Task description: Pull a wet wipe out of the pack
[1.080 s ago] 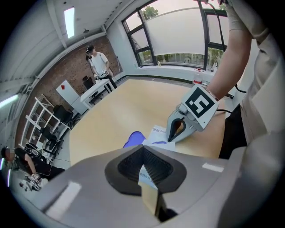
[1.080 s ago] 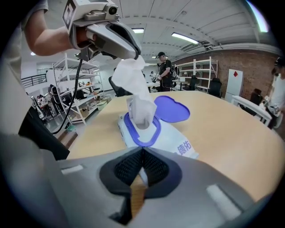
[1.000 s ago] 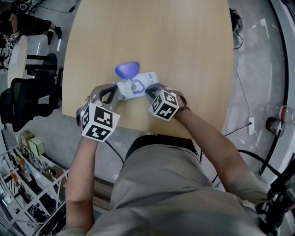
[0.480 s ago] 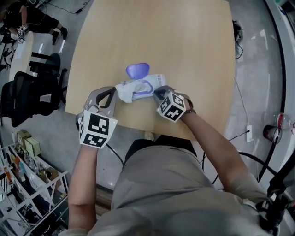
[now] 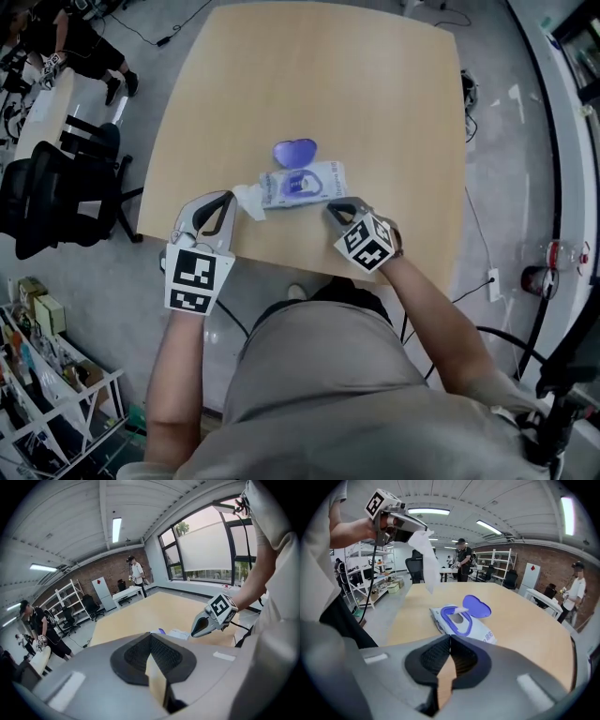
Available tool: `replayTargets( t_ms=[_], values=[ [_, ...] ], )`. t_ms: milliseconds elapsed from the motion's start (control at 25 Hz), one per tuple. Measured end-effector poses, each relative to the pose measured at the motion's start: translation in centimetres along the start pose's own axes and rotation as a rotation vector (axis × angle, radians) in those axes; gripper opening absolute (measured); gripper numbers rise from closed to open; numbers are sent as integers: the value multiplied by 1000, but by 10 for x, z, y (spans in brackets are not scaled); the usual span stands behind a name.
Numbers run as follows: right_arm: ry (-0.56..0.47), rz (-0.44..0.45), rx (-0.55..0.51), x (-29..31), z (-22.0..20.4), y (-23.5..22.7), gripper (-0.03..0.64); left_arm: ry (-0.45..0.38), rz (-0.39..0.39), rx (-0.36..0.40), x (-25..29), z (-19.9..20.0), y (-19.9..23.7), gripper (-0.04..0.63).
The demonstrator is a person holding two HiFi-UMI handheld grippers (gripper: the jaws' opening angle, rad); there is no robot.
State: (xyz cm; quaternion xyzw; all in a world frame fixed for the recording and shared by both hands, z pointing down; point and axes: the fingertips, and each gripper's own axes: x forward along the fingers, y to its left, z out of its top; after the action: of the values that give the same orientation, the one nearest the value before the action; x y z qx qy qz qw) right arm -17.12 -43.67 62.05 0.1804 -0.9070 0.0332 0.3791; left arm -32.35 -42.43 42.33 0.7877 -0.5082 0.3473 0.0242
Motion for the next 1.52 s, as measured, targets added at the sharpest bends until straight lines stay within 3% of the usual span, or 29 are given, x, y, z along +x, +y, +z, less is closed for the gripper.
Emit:
replayTargets(
  t_ms=[520, 760, 1000, 1200, 1520],
  values=[
    [-40, -168, 32, -94, 26, 93, 3, -249, -36, -108, -124, -22, -16, 7],
    [-82, -227, 16, -153, 34, 147, 3, -326, -109, -139, -167, -30, -50, 7],
    [-178, -195, 4, -199, 53, 190, 3, -340, -131, -189, -197, -28, -80, 7],
    [-260, -155, -20, -239, 60, 202, 3, -390, -127, -182, -223, -6, -123, 7],
    [-322, -88, -47, -323, 1, 220, 3, -402, -89, -208, -247, 40, -223, 8]
  ],
)
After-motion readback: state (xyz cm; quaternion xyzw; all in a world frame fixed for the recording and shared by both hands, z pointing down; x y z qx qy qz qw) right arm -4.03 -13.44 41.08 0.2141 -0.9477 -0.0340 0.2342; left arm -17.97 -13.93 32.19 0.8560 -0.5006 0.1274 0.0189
